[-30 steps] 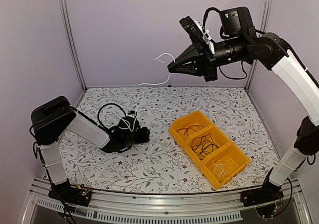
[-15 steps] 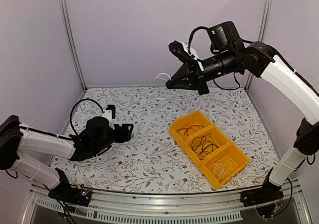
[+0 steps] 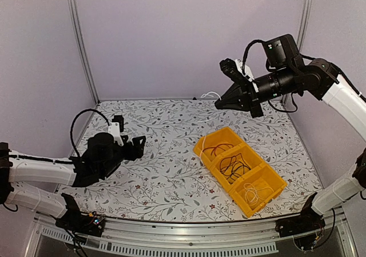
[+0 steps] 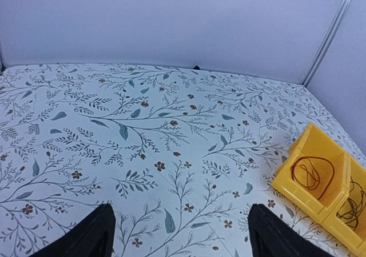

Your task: Untangle the cables

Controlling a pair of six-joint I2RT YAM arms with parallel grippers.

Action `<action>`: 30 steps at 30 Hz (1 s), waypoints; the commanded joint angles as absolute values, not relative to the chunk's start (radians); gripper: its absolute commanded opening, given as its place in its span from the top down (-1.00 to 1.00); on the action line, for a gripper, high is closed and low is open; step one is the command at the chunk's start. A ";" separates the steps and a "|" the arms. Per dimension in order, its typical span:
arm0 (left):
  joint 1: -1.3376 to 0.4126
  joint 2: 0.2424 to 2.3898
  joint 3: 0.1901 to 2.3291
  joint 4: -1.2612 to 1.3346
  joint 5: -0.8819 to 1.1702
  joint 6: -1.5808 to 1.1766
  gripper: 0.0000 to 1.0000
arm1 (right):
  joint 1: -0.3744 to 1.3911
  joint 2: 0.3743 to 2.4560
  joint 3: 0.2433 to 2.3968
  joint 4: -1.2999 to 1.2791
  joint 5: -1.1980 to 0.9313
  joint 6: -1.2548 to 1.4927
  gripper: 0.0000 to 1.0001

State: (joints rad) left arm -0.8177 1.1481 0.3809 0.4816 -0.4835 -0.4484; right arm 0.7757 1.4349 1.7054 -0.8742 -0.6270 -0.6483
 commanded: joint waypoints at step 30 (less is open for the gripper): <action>-0.809 1.596 0.640 0.538 -0.432 -0.424 -0.64 | 0.650 1.022 1.514 -1.265 -0.042 -0.949 1.00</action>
State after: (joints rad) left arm -0.8169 1.5734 0.6132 0.5156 -0.4309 -0.4435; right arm 0.6533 1.0641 1.5078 -1.1961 -0.1440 -0.9039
